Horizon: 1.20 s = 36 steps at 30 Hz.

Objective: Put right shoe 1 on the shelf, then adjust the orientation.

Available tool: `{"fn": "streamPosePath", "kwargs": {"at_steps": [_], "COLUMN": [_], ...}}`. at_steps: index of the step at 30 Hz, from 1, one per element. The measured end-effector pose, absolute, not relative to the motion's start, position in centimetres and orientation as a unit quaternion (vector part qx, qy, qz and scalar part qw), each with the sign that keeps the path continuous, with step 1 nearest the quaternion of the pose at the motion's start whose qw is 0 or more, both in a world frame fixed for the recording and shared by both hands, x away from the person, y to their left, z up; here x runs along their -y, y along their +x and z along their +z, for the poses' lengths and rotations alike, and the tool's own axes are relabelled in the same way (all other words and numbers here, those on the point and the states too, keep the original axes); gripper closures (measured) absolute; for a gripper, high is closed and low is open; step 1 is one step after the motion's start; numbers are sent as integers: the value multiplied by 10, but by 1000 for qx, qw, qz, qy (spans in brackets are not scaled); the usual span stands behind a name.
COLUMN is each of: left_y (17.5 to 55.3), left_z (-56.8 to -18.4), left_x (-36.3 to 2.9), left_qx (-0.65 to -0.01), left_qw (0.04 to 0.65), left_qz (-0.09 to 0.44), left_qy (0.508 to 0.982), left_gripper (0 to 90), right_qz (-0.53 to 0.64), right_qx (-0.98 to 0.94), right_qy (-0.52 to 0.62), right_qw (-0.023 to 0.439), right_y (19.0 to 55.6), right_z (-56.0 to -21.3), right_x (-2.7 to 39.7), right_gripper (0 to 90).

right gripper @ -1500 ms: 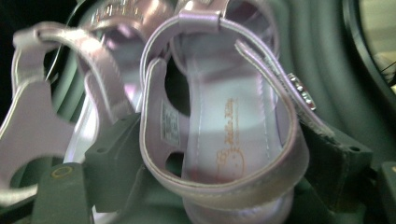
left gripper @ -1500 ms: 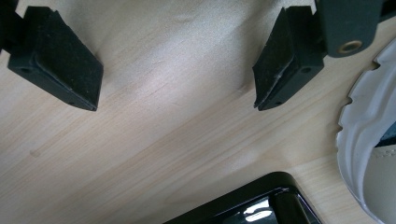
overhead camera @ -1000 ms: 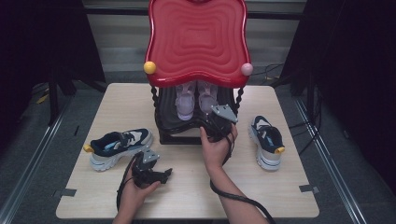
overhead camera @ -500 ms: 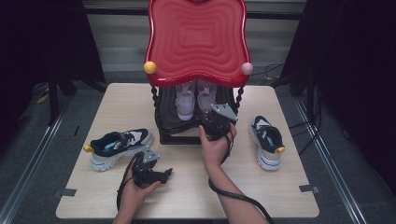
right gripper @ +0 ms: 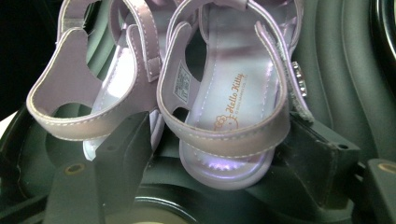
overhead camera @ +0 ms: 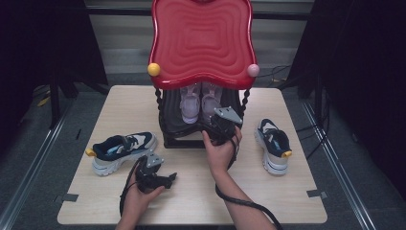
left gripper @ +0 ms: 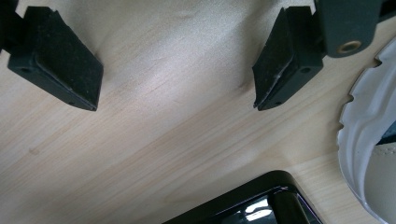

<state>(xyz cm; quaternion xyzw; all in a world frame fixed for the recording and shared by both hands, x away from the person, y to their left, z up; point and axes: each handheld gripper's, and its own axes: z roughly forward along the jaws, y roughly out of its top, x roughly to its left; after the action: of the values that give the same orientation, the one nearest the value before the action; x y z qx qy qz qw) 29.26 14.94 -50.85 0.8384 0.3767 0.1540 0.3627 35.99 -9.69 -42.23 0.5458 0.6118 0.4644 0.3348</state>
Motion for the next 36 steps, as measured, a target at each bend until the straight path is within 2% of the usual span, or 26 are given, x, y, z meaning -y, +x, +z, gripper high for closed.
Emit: {"fn": "streamPosePath", "kwargs": {"at_steps": [2, 7, 18, 23, 36], "left_y": [293, 292, 292, 292, 293], "left_z": [-509, -508, -508, -508, -508], "left_x": [-149, -149, -149, -150, -150], "left_qx": [-377, -378, -378, -377, -377], "left_qw": [363, 361, 362, 362, 362], "left_qz": [153, 153, 153, 152, 152], "left_qy": [838, 839, 839, 838, 839], "left_gripper": [154, 154, 154, 154, 154], "right_qz": [463, 460, 480, 483, 484], "right_qx": [-623, -631, -651, -671, -710], "right_qy": [540, 529, 494, 477, 439], "right_qw": [326, 333, 318, 298, 262], "right_y": [359, 352, 334, 328, 312], "right_z": [-422, -422, -420, -417, -423], "right_x": [99, 102, 114, 116, 125], "right_gripper": [209, 204, 182, 150, 141]}}
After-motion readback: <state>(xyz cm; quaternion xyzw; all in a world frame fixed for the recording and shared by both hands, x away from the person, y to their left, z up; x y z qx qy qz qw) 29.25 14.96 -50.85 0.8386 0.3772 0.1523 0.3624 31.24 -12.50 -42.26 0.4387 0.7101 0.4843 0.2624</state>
